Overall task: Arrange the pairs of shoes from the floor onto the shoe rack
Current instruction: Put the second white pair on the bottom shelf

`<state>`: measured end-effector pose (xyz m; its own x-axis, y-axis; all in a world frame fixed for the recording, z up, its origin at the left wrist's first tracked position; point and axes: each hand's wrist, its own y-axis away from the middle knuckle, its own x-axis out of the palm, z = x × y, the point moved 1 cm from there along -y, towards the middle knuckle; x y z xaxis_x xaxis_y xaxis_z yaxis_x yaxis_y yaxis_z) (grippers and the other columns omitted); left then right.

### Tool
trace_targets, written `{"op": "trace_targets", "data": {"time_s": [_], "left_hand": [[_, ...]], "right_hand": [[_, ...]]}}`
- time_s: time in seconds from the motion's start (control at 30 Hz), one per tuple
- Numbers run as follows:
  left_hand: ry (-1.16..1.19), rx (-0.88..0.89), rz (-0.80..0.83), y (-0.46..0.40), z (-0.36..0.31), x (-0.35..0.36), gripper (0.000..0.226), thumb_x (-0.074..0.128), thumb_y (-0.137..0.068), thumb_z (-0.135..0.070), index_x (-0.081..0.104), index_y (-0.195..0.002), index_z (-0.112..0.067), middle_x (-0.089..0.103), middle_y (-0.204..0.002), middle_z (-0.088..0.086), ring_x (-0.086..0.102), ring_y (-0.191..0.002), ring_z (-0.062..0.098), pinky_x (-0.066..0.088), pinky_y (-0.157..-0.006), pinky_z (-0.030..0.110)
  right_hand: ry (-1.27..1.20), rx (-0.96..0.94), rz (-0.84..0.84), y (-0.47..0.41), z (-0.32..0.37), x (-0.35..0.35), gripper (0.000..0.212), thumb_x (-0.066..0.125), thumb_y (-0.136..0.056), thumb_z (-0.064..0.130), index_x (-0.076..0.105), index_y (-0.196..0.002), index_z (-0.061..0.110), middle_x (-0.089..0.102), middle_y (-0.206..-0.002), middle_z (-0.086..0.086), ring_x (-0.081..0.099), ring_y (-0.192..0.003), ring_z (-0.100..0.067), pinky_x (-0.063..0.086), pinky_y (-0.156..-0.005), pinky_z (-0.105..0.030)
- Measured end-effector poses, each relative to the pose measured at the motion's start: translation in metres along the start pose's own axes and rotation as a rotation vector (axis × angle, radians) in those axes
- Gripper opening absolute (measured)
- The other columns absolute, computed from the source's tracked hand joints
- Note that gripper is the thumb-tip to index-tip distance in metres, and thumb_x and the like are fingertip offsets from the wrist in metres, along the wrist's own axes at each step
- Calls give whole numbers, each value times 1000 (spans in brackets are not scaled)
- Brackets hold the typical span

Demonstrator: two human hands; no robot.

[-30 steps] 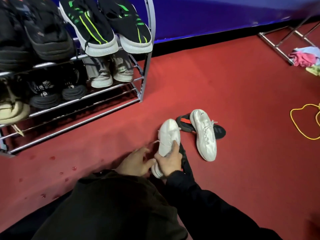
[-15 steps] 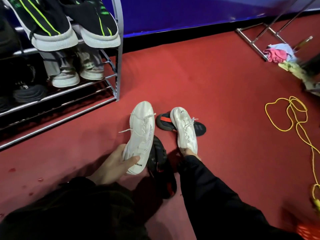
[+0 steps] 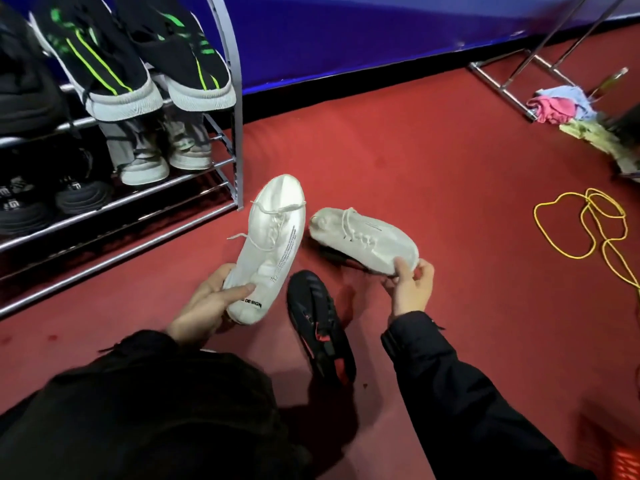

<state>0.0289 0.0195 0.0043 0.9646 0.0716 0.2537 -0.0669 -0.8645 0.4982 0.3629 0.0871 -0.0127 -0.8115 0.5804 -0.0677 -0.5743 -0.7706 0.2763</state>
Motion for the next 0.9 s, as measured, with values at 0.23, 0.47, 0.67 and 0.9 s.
{"op": "trace_targets", "data": {"time_s": [0.23, 0.47, 0.67, 0.9], "left_hand": [[70, 89, 72, 36, -54, -22, 54, 71, -78, -22, 64, -130, -11, 66, -130, 23, 61, -118, 41, 42, -105, 53], [180, 105, -15, 89, -63, -80, 46, 64, -82, -11, 63, -127, -1, 64, -129, 27, 69, -100, 33, 59, -83, 40], [305, 79, -170, 128, -24, -110, 39, 61, -85, -6, 65, -124, -3, 69, -120, 27, 73, -90, 33, 61, -70, 38], [601, -33, -321, 162, 32, -156, 43, 56, -88, -20, 68, -123, 1, 67, -124, 27, 72, -91, 33, 57, -85, 42]], "right_hand": [[-3, -95, 446, 52, 87, 82, 15, 60, -96, 30, 62, -109, 26, 66, -105, -10, 66, -80, -20, 61, -67, -41], [13, -36, 779, 109, 120, 194, 33, 57, -98, 36, 62, -122, 14, 68, -123, -17, 67, -97, -20, 58, -79, -38], [-25, 254, 1155, 186, 58, 229, 56, 72, -92, 26, 41, -135, 44, 65, -133, 2, 66, -119, -24, 52, -100, -53], [-16, 391, 879, 207, -9, 241, 28, 57, -101, 22, 51, -128, 19, 68, -127, -11, 69, -111, -27, 57, -89, -38]]}}
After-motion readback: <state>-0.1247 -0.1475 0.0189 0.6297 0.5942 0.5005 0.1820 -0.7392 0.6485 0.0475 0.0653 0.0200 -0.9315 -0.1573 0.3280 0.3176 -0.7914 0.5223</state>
